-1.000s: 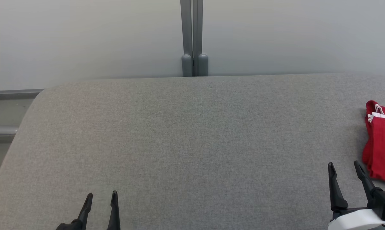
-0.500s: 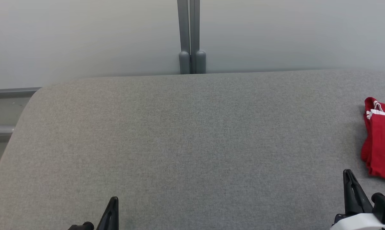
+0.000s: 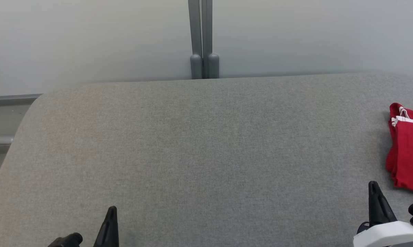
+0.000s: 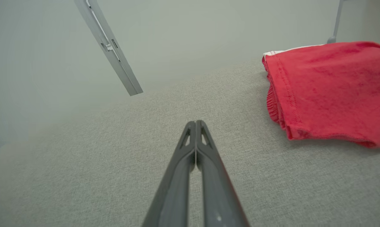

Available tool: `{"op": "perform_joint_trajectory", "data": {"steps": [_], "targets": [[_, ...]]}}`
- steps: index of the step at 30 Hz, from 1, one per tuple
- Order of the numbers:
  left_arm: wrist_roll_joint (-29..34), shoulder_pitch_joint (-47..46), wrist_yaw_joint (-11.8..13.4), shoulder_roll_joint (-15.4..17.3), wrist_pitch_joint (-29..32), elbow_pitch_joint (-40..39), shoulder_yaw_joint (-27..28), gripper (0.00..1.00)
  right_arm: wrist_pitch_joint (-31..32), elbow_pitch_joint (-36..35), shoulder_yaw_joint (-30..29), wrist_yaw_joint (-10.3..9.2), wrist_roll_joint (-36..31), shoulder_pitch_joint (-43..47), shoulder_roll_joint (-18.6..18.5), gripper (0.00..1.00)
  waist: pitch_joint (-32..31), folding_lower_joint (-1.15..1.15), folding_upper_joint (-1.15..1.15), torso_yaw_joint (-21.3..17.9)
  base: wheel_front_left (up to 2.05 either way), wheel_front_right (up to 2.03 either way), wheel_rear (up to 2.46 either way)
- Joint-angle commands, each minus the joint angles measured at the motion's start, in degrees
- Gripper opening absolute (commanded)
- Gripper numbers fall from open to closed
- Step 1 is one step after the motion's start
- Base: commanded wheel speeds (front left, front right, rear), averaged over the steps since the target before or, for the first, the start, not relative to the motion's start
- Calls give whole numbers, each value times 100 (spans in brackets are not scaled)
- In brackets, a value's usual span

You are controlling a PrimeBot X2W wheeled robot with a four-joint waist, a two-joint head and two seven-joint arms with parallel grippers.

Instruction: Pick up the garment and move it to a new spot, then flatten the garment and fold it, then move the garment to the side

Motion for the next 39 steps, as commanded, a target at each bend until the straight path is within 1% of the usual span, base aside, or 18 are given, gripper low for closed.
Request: {"op": "perform_joint_trajectory", "data": {"steps": [1, 17, 39], "targets": [[-240, -189, -5, 62, 36, -68, 42, 0, 45, -52, 12, -1, 260, -167, -38, 0, 2, 0, 0, -4, 0, 0, 0], [-1668, -470, -19, 122, 359, -57, 187, 0, 406, 46, 90, -2, 1808, -417, -21, 0, 25, 0, 0, -52, 0, 0, 0], [-3205, -766, -31, 157, 746, -67, 388, 0, 819, 170, 166, -2, 3519, -698, -4, 0, 57, 0, 0, -118, 0, 0, 0]]}}
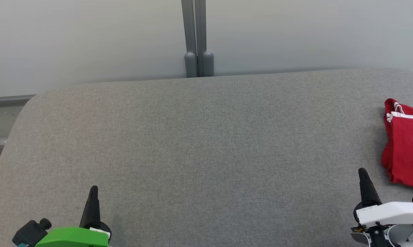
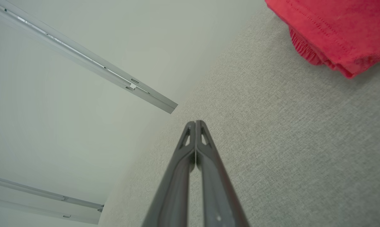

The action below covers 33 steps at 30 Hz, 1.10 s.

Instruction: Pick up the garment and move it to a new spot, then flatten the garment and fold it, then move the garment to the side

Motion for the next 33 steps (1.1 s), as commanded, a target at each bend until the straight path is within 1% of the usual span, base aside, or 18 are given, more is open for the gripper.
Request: {"op": "perform_joint_trajectory", "data": {"steps": [1, 15, 33], "targets": [[-146, -163, -27, 44, 36, -64, 44, 0, 42, -31, 8, 3, 183, -130, -31, 0, 2, 0, 0, -4, 0, 0, 0], [-974, -326, -34, 50, 259, -61, 171, 0, 262, 36, 50, 3, 1102, -284, -20, 0, 22, 0, 0, -46, 0, 0, 0], [-1848, -509, -44, 47, 518, -52, 319, 0, 511, 116, 94, 2, 2114, -449, -6, 0, 48, 0, 0, -100, 0, 0, 0]]}}
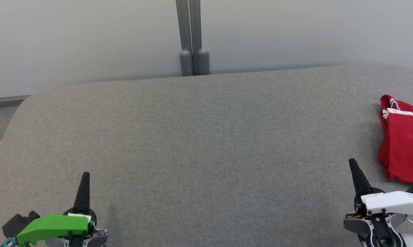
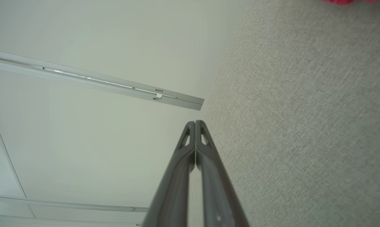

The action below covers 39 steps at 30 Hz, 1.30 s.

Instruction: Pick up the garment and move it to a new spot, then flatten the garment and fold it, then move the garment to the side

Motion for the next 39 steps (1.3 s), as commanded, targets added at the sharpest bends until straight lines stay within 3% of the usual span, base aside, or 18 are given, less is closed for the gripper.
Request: {"op": "perform_joint_trajectory", "data": {"steps": [1, 39], "targets": [[-117, -158, -41, 33, 32, -38, 36, 0, 43, -5, 9, 3, 146, -115, -15, 0, 2, 0, 0, -4, 0, 0, 0], [-1605, -458, -51, -4, 496, -15, 319, 0, 454, 130, 87, 2, 1858, -379, 11, 0, 57, 0, 0, -118, 0, 0, 0]]}}
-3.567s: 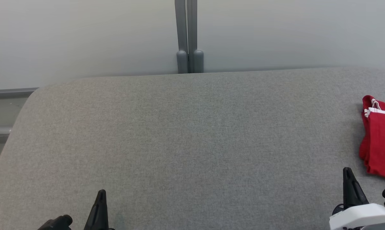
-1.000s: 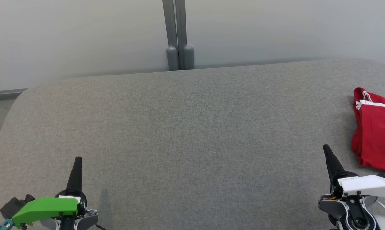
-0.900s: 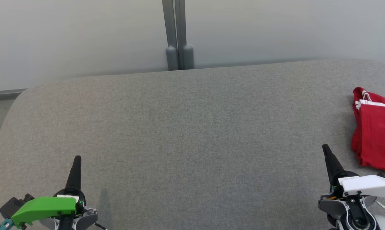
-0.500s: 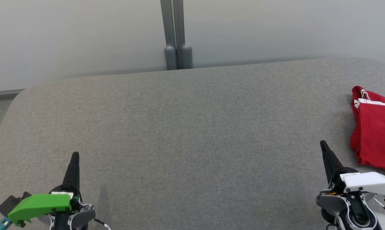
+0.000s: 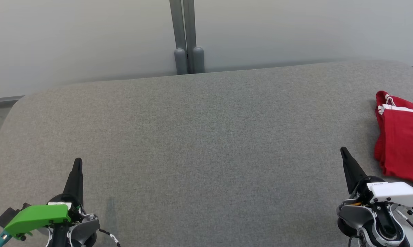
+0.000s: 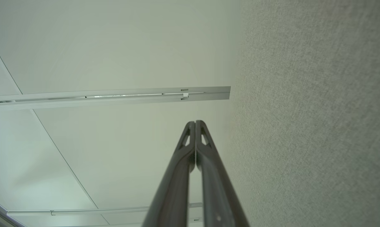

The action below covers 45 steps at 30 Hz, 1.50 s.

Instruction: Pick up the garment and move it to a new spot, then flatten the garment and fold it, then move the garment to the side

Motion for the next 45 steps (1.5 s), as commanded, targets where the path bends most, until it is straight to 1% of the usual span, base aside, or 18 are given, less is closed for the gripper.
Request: {"op": "perform_joint_trajectory", "data": {"steps": [1, 45], "targets": [[-93, -121, -34, 0, 23, -4, 27, 0, 25, 16, 8, 2, 84, -51, -1, 0, 1, 0, 0, -2, 0, 0, 0], [10, -117, -34, -52, 82, 1, 102, 0, 23, 13, 9, 2, 77, -45, -3, 0, 1, 0, 0, -2, 0, 0, 0]]}}
